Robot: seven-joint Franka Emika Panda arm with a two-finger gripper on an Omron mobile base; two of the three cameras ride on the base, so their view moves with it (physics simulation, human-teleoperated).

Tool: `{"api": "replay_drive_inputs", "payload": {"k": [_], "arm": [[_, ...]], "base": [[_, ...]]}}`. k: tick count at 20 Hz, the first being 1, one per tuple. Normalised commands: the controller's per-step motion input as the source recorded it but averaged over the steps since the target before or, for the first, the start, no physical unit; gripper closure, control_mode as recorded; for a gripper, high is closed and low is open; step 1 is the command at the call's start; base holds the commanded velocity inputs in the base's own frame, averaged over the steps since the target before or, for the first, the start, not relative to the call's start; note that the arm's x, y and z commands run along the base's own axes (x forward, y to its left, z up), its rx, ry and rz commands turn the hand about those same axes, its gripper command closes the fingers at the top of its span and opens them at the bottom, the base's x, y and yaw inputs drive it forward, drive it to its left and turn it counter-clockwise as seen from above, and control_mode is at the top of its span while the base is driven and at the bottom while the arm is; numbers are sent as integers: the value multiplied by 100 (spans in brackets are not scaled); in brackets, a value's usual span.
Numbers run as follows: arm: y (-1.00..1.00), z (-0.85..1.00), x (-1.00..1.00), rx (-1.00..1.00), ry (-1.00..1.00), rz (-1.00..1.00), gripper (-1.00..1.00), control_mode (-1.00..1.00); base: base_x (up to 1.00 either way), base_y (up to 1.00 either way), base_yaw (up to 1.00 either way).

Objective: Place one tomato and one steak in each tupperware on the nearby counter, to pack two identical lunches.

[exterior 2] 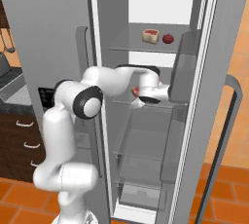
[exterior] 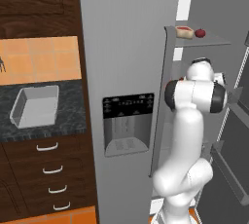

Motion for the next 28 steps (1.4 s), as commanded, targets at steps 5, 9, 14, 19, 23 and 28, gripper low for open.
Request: {"api": "replay_drive_inputs", "payload": {"k": [5, 9, 14, 19, 23, 28], "arm": [[0, -36, 76, -3, -8, 4, -100, -100], [21, -28, 31, -9, -15, 6, 100, -100], [48, -2, -36, -15, -21, 15, 100, -100], [12, 17, -94, -9, -26, 15, 100, -100], [23, 83, -100, -12, -9, 7, 100, -100], [40, 53, -100, -19, -4, 6, 100, -100]], "base": [[0, 0, 0], [0, 0, 0], [0, 0, 0], [0, 0, 0], [0, 0, 0], [0, 0, 0]]}}
